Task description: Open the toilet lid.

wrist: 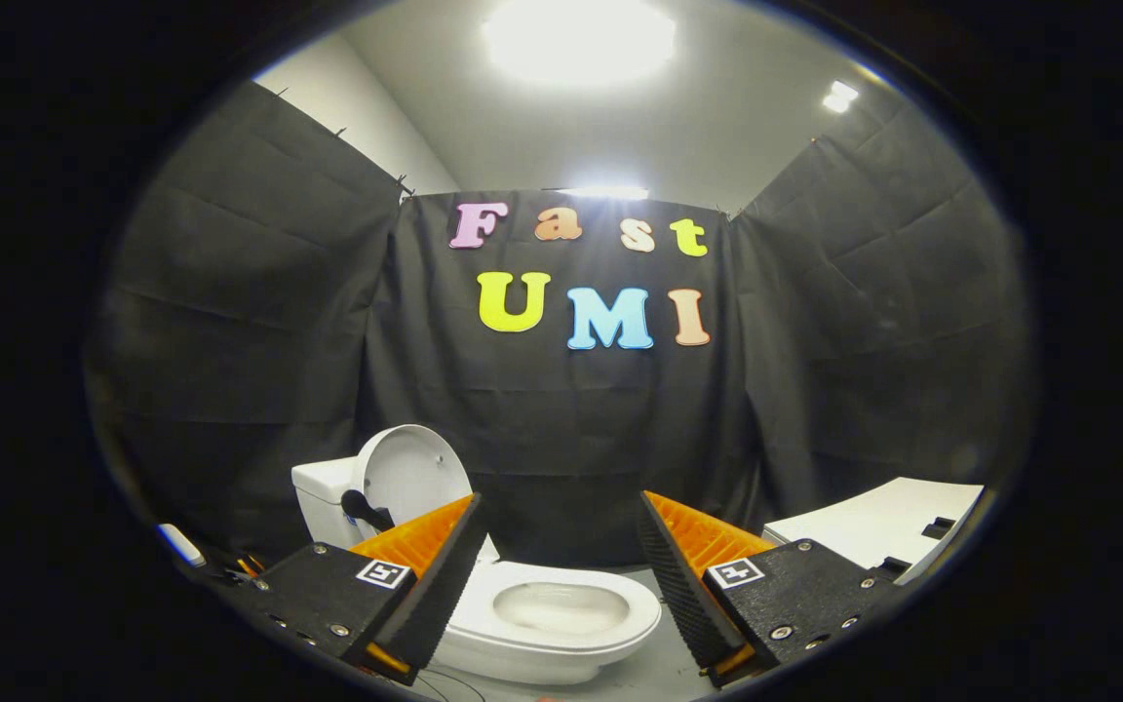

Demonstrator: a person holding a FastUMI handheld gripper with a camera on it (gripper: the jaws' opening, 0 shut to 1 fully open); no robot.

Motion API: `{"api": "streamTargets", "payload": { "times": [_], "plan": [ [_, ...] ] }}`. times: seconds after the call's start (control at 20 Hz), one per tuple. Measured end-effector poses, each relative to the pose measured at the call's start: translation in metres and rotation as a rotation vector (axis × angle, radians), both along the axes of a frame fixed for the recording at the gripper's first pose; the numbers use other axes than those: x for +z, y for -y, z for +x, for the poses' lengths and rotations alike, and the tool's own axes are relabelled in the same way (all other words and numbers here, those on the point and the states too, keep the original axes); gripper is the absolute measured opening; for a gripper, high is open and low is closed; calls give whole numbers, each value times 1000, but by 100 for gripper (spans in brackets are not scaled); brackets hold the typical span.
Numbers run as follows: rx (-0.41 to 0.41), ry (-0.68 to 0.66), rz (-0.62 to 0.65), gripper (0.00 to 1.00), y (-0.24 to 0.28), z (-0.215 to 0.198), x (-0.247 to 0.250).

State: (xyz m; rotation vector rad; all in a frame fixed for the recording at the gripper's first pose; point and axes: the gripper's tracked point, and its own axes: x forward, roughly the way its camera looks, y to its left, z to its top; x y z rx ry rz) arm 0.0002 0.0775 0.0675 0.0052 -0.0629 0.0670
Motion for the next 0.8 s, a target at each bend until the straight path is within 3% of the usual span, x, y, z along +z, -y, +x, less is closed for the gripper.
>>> {"api": "streamTargets", "payload": {
  "times": [0.8],
  "plan": [
    [-20, 5, 30, 95, 16, -4, 8]
  ]
}}
